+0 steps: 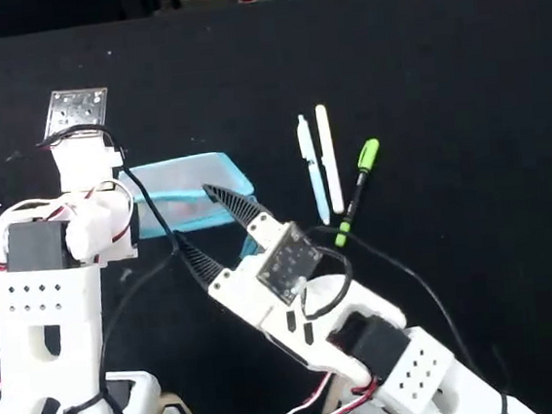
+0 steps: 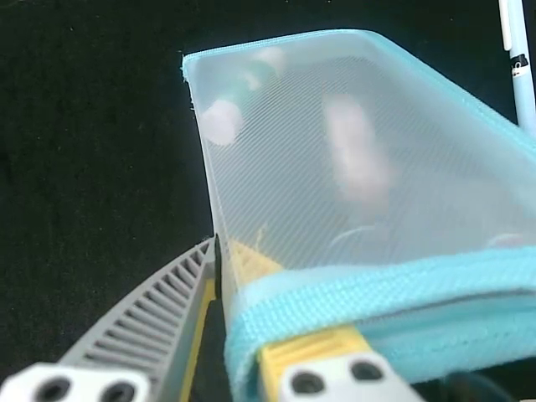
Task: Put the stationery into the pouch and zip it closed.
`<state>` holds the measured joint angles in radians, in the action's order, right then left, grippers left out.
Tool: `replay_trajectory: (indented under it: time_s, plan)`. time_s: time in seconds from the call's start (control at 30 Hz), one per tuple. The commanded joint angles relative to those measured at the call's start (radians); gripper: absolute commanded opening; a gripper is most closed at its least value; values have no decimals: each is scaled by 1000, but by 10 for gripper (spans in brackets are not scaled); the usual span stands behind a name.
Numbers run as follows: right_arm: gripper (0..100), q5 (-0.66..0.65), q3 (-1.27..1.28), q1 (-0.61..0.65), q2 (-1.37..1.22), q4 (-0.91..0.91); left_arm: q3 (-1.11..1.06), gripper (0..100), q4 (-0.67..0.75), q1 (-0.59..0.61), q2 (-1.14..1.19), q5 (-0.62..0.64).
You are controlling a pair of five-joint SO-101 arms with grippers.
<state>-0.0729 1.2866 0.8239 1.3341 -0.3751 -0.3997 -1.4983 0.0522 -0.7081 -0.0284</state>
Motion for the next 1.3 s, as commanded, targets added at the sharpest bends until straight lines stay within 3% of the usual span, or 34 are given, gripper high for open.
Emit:
replay_trajectory:
  time_s: [0.0,0.13,0.3,0.43,0.53,0.7,0.8,1.0,1.27]
  plan:
    - [158,14,-134,6,18,-60,-4,30,-6,1,2,2]
    - [155,14,-321,-94,18,-244,-4,30,-6,1,2,2]
    - [152,14,-541,-379,18,-526,-4,30,-6,1,2,2]
    - [152,21,-608,-644,15,-594,-4,30,-6,1,2,2]
    - [155,54,-575,-747,-5,-629,-4,30,-8,1,2,2]
    - [155,64,-507,-795,-168,-652,-4,30,-8,1,2,2]
    - [155,135,-518,-798,-346,-646,-4,30,-9,1,2,2]
    - [156,285,-670,-801,-730,-652,-4,30,-11,1,2,2]
    - [157,342,-868,-822,-1092,-663,-4,30,-11,1,2,2]
